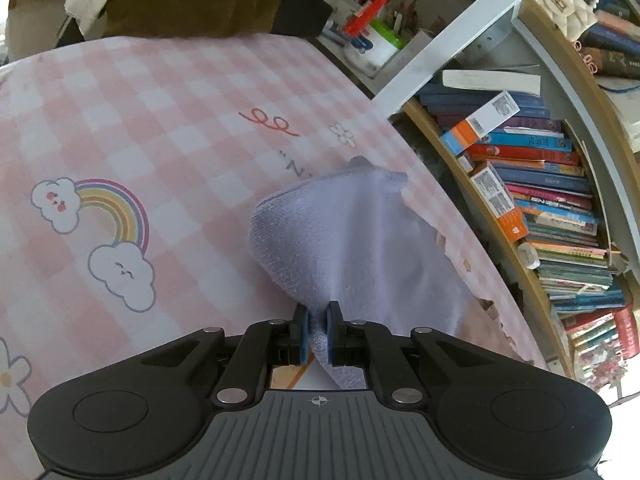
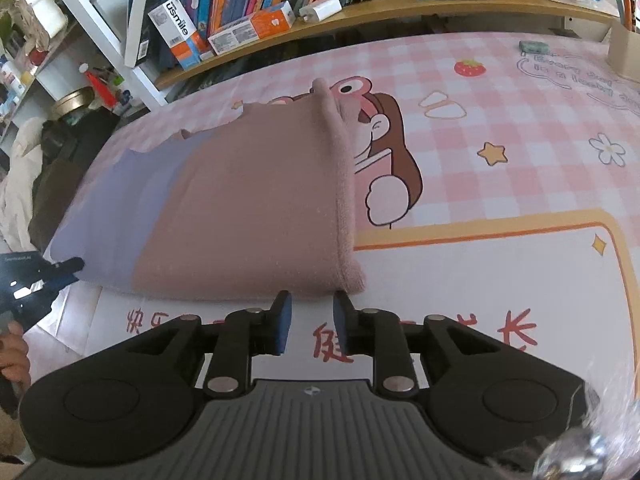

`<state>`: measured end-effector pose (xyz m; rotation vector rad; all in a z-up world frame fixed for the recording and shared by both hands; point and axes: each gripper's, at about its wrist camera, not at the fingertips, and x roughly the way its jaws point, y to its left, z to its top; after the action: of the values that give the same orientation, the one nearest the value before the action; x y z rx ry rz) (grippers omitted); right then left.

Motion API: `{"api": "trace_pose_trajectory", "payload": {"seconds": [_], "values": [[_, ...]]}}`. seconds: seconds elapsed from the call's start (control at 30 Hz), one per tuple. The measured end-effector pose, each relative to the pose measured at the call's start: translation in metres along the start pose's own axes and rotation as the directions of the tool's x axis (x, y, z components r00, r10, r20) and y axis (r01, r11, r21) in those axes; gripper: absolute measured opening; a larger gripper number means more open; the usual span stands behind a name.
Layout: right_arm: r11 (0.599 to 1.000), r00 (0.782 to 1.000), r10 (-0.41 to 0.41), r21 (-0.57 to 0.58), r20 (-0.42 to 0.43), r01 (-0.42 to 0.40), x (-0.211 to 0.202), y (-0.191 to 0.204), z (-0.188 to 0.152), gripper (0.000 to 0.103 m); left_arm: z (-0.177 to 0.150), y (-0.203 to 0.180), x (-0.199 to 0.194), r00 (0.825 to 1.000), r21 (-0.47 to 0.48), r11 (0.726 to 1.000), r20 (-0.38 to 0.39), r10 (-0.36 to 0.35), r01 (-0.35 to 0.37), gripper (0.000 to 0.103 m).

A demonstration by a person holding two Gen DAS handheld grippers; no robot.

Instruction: Fold clothes

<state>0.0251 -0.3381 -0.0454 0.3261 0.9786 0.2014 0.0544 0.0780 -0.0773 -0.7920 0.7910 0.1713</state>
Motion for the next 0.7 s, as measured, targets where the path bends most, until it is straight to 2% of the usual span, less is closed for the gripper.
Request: {"api": "trace_pose_trajectory", "payload": {"seconds": [0.33,0.47,0.7], "values": [[0.999,0.999,-0.026,-0.030,0.032,0.027,-0.005,0.010,0.005,0.024,0.005,0.011,0.006,0.999,-0.076,0.997,-0.029,-0.016,0.014,0.020],[0.996,0.997,-0.045,-0.068,0.064,0.049,-0.020,0.016,0.005,0.037,0.004,0.013,0.010,0.999,-0.100,0.995,-0.033,-0.011,0.007,0.020],[0.995,0.990,-0.097,-0.028,0.099,0.100,-0.018,0.010,0.017,0.037,0.005,0.017,0.016,0.999,-0.124,0.992,-0.043,-0.025,0.019,0.020]]}}
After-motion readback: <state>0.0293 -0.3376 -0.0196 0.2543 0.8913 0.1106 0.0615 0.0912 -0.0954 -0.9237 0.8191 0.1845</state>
